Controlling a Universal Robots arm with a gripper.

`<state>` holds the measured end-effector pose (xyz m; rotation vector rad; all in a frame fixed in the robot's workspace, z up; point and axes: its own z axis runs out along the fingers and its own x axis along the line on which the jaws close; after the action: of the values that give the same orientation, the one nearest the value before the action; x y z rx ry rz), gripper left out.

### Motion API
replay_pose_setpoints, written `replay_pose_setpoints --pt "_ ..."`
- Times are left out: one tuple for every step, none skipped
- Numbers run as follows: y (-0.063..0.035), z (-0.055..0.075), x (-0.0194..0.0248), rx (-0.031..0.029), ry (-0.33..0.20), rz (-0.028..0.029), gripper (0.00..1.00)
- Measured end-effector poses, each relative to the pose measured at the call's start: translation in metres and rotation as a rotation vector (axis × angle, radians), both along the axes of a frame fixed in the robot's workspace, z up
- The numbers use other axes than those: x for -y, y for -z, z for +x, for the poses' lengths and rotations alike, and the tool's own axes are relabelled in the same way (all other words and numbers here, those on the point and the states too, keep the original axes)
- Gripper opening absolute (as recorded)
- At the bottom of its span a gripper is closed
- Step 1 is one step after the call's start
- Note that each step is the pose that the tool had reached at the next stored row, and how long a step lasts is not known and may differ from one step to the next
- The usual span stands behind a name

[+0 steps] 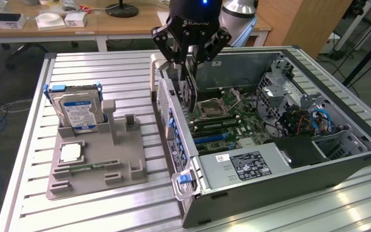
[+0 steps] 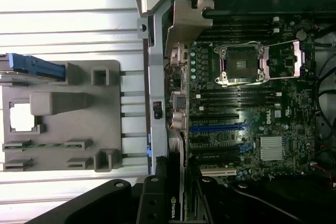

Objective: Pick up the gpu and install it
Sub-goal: 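Pick up the gpu and move the gpu toward the slot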

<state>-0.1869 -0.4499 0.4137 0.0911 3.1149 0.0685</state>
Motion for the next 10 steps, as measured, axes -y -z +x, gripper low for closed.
replay_pose_setpoints --pt "0.0000 0.0010 0.0000 0.0000 0.000 0.0000 0.26" --pt "0.0000 0.0019 0.0000 -0.0001 0.000 -0.0001 0.26" --pt "0.0000 0.0030 0.0000 0.0000 -0.001 0.0000 0.26" --pt "0.0000 0.0041 0.0000 0.0000 -0.001 -0.0001 0.26" --pt "0.0000 0.0053 0.0000 0.0000 -0.001 0.0000 0.26" --pt "0.0000 0.0064 0.0000 0.0001 -0.002 0.0000 0.26" --pt "0.0000 0.0075 0.0000 0.0000 -0.002 0.0001 0.26" --pt "0.0000 0.0086 0.0000 0.0000 -0.002 0.0000 0.26" --pt "0.0000 0.0096 0.0000 0.0000 -0.002 0.0000 0.26" --pt "0.0000 0.0106 0.0000 0.0000 -0.003 0.0000 0.26"
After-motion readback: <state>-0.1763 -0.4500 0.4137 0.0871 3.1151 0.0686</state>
